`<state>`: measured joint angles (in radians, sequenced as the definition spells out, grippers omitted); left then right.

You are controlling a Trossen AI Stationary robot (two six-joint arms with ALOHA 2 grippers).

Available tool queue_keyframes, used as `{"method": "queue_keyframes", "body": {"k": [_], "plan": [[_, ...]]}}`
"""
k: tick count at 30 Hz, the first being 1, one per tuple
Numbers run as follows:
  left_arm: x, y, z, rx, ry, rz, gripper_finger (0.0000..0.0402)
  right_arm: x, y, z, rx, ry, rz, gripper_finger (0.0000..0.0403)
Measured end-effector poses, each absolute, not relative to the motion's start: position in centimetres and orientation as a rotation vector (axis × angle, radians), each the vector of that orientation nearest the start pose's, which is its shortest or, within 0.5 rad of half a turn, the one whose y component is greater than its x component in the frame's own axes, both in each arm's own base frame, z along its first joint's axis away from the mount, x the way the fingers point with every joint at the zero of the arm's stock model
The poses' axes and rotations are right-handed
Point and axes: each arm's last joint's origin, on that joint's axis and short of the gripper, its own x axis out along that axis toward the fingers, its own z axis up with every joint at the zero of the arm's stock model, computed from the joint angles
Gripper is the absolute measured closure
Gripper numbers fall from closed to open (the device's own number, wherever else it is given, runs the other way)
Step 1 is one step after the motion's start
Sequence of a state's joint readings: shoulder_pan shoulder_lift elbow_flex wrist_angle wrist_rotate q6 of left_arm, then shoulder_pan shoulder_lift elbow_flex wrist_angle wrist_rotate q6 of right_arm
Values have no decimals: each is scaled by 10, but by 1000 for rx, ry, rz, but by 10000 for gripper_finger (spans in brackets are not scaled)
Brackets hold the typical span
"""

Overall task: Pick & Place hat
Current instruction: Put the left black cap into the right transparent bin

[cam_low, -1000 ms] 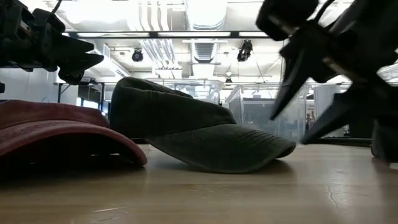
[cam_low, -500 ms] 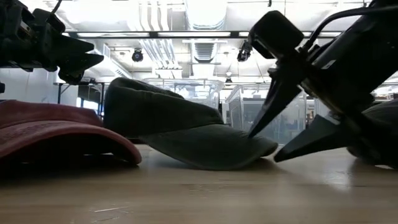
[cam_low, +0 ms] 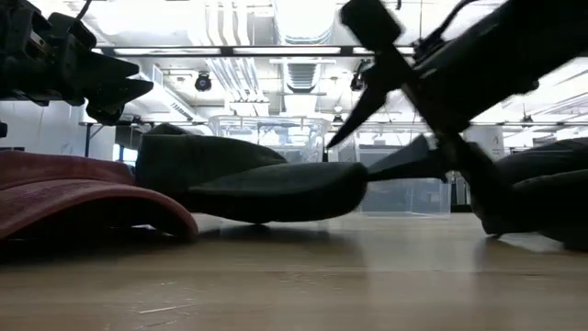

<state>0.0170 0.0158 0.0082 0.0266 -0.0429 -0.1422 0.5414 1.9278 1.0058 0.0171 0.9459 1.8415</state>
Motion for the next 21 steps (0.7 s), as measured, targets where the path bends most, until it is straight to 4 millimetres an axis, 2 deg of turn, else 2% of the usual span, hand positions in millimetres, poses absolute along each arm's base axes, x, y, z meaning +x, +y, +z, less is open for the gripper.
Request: {"method": "queue_keyframes", "body": {"k": [6, 16, 21], "plan": [[98, 3, 168, -142, -23, 58, 209, 330, 159, 130, 1127, 83, -770, 241], [98, 3, 168, -142, -24, 58, 209, 337, 154, 132, 1119, 125, -730, 379], [98, 3, 168, -143, -24, 58, 209, 337, 153, 141, 1086, 127, -707, 387]]}}
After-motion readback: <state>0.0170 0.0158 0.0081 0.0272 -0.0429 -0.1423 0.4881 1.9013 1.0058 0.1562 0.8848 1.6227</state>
